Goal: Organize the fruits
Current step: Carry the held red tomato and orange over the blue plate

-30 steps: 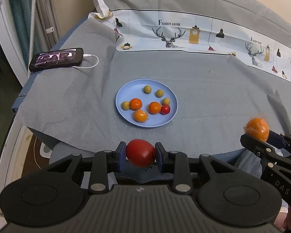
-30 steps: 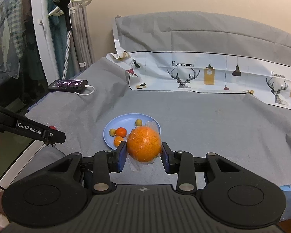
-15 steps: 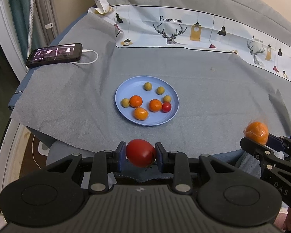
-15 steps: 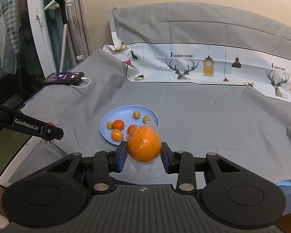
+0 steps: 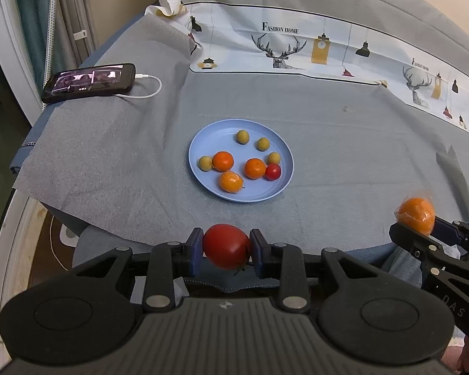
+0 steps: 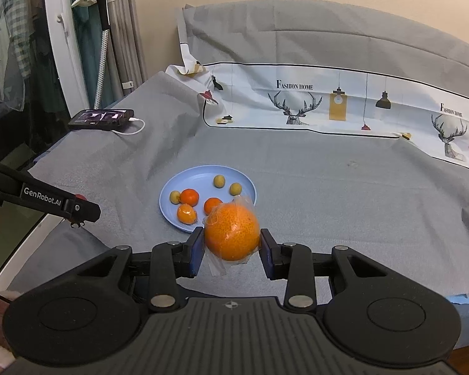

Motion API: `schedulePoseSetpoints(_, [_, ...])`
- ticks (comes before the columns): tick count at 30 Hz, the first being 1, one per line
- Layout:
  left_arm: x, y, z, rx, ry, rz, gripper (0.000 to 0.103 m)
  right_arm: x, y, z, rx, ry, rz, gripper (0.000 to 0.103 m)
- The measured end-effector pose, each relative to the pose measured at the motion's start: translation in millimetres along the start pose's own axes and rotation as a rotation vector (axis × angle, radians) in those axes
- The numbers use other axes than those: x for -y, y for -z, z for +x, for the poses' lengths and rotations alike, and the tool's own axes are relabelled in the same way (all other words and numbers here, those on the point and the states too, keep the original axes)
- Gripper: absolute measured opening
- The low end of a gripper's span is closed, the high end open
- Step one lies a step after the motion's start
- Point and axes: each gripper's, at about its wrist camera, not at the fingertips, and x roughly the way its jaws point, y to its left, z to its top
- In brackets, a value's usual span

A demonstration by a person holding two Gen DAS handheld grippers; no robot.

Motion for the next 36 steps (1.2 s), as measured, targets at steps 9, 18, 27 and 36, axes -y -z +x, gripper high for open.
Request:
schedulePoseSetpoints(9, [-7.3, -7.2, 10.6, -0.016, -0.005, -0.015, 0.035, -3.1, -6.1, 11.4, -0.012, 0.006, -0.008, 0.039])
schedulePoseSetpoints(18, [-11.3, -22.7, 24.3, -0.026, -0.009, -0.025, 0.035, -3.4, -16.1, 29.0, -0.027, -0.001, -0.013, 0.039])
schedulePoseSetpoints(27, [-14.0, -44.4, 45.9, -0.044, -0.018, -0.037, 0.035, -1.6, -26.9, 54.8, -0.055, -0.017, -0.007, 0.039])
schedulePoseSetpoints(36, [-13.6, -72.6, 75.7, -0.064, -0.02, -0.037, 0.035, -0.5, -37.7, 89.1, -0.087, -0.042, 0.01, 0.039])
